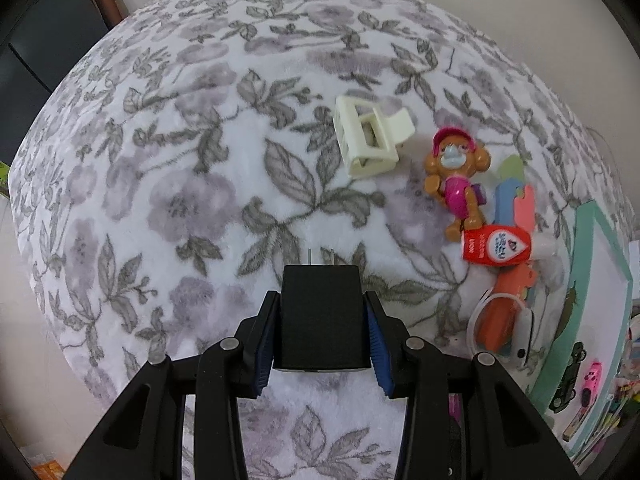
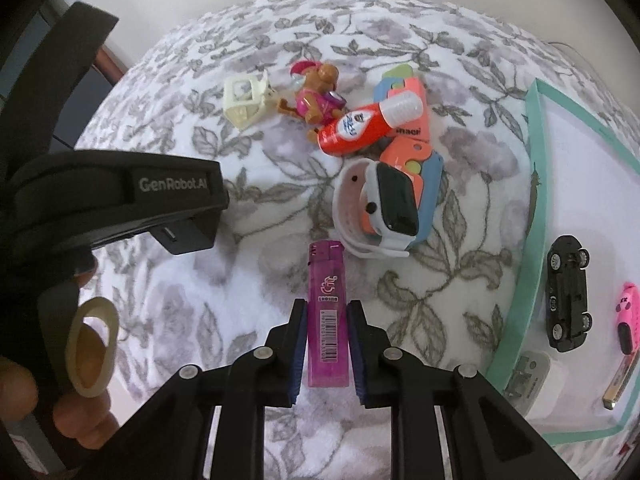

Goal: Organize rigid objects
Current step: 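Lift the charger block with the left tool while the right carries the lighter to the tray, then lower the charger block into the tray with the left tool while the right holds the lighter above it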

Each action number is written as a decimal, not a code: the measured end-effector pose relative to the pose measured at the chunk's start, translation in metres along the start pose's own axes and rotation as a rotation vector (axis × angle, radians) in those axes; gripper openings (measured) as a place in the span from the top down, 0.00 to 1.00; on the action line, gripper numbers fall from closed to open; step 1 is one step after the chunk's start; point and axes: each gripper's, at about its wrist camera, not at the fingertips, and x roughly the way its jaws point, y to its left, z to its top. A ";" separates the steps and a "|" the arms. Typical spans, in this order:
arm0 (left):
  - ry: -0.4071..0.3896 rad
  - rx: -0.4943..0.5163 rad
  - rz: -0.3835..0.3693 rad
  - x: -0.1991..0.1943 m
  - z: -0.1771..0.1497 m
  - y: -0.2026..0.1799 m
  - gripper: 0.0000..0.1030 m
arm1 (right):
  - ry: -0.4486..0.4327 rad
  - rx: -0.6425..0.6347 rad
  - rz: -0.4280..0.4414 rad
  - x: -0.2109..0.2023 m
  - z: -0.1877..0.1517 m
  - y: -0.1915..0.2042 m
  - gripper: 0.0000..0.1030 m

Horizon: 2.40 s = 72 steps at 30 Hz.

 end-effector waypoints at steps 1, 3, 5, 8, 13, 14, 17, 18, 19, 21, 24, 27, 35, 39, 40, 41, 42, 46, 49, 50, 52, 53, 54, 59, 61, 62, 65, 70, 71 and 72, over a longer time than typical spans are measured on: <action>-0.006 -0.002 -0.003 -0.003 0.001 0.000 0.59 | -0.008 0.002 0.004 -0.005 0.000 0.000 0.80; -0.024 -0.006 -0.008 -0.010 0.002 0.001 0.59 | -0.031 0.011 0.020 -0.015 0.001 -0.001 0.80; -0.040 -0.011 -0.014 -0.018 0.003 0.002 0.59 | -0.052 0.014 0.027 -0.023 0.003 -0.003 0.80; -0.065 -0.021 -0.022 -0.027 0.004 0.004 0.59 | -0.090 0.027 0.039 -0.035 0.006 -0.006 0.80; -0.148 -0.031 -0.044 -0.053 0.004 0.004 0.59 | -0.185 0.069 0.005 -0.055 0.017 -0.016 0.80; -0.170 -0.024 -0.048 -0.061 0.004 0.001 0.59 | -0.207 0.088 0.000 -0.061 0.018 -0.021 0.80; -0.208 -0.002 -0.066 -0.074 0.003 -0.010 0.59 | -0.253 0.121 -0.046 -0.069 0.021 -0.032 0.80; -0.216 0.009 -0.075 -0.079 0.003 -0.015 0.59 | -0.270 0.132 -0.069 -0.074 0.021 -0.038 0.80; -0.224 0.018 -0.081 -0.083 0.002 -0.021 0.59 | -0.282 0.143 -0.087 -0.077 0.022 -0.044 0.80; -0.234 0.044 -0.084 -0.089 0.002 -0.033 0.59 | -0.299 0.179 -0.108 -0.082 0.022 -0.058 0.80; -0.241 0.094 -0.094 -0.098 0.001 -0.057 0.59 | -0.321 0.244 -0.132 -0.091 0.021 -0.083 0.80; -0.244 0.123 -0.117 -0.105 0.003 -0.076 0.59 | -0.343 0.294 -0.183 -0.099 0.018 -0.107 0.80; -0.214 0.205 -0.189 -0.108 -0.002 -0.143 0.92 | -0.379 0.433 -0.264 -0.113 0.009 -0.168 0.80; -0.198 0.269 -0.196 -0.098 -0.011 -0.170 0.92 | -0.365 0.492 -0.274 -0.110 0.003 -0.192 0.80; -0.183 0.277 -0.197 -0.092 -0.011 -0.173 0.92 | -0.358 0.498 -0.277 -0.108 0.002 -0.196 0.80; -0.171 0.283 -0.197 -0.089 -0.012 -0.174 0.92 | -0.350 0.505 -0.273 -0.106 0.001 -0.200 0.80; -0.164 0.285 -0.184 -0.083 -0.011 -0.171 0.92 | -0.345 0.509 -0.270 -0.103 0.000 -0.202 0.80; -0.117 0.260 -0.160 -0.064 -0.007 -0.157 0.91 | -0.307 0.498 -0.262 -0.092 0.000 -0.200 0.80; -0.082 0.257 -0.147 -0.052 -0.009 -0.153 0.89 | -0.273 0.492 -0.246 -0.081 -0.002 -0.198 0.80; -0.068 0.258 -0.150 -0.048 -0.010 -0.152 0.87 | -0.265 0.493 -0.249 -0.079 -0.003 -0.199 0.80; -0.036 0.265 -0.173 -0.041 -0.012 -0.150 0.63 | -0.249 0.499 -0.257 -0.076 -0.005 -0.200 0.80; -0.022 0.267 -0.185 -0.039 -0.014 -0.150 0.56 | -0.244 0.503 -0.257 -0.076 -0.005 -0.200 0.80; -0.018 0.269 -0.188 -0.039 -0.014 -0.150 0.52 | -0.239 0.508 -0.254 -0.075 -0.007 -0.201 0.80; 0.003 0.336 -0.181 -0.036 -0.024 -0.160 0.52 | -0.231 0.506 -0.252 -0.074 -0.007 -0.199 0.79; 0.027 0.353 -0.197 -0.034 -0.028 -0.162 0.52 | -0.227 0.505 -0.251 -0.074 -0.007 -0.199 0.79; 0.036 0.366 -0.205 -0.034 -0.030 -0.164 0.52 | -0.225 0.506 -0.252 -0.074 -0.007 -0.199 0.79; 0.037 0.413 -0.186 -0.034 -0.036 -0.170 0.52 | -0.214 0.508 -0.251 -0.072 -0.007 -0.200 0.79; 0.063 0.463 -0.171 -0.028 -0.044 -0.176 0.52 | -0.196 0.504 -0.250 -0.067 -0.007 -0.199 0.79; 0.069 0.469 -0.175 -0.027 -0.045 -0.177 0.52 | -0.193 0.505 -0.250 -0.067 -0.007 -0.199 0.79; 0.068 0.474 -0.173 -0.027 -0.046 -0.177 0.52 | -0.191 0.506 -0.249 -0.066 -0.007 -0.200 0.79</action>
